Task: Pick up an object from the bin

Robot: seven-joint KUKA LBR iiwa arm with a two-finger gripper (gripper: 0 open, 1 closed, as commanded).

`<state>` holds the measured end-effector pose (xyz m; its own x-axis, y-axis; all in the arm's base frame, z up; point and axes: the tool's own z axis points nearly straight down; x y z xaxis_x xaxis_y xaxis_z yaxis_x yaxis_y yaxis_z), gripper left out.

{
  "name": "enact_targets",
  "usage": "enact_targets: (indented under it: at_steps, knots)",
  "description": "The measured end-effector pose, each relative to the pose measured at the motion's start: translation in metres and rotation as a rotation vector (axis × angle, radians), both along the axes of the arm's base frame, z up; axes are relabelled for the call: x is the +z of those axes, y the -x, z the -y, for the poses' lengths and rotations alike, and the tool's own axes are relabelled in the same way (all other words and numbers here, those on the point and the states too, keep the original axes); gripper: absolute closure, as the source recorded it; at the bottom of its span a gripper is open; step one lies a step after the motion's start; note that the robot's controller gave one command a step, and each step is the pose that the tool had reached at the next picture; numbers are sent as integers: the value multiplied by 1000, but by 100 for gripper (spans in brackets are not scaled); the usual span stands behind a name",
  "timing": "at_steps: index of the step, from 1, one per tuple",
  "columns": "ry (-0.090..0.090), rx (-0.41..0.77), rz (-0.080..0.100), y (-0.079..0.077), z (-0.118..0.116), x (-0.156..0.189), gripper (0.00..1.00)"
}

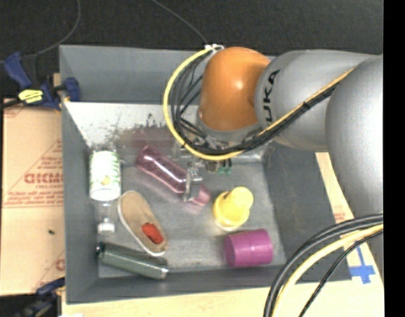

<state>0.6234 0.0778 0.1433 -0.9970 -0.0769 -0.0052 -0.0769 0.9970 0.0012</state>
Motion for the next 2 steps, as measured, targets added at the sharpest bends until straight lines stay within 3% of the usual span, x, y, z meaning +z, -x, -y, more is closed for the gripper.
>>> enact_targets:
  at_steps: [1,2]
  knots:
    - [-1,-30,1,1,-6,2,0]
    - [2,332,9,-8,7,-45,0]
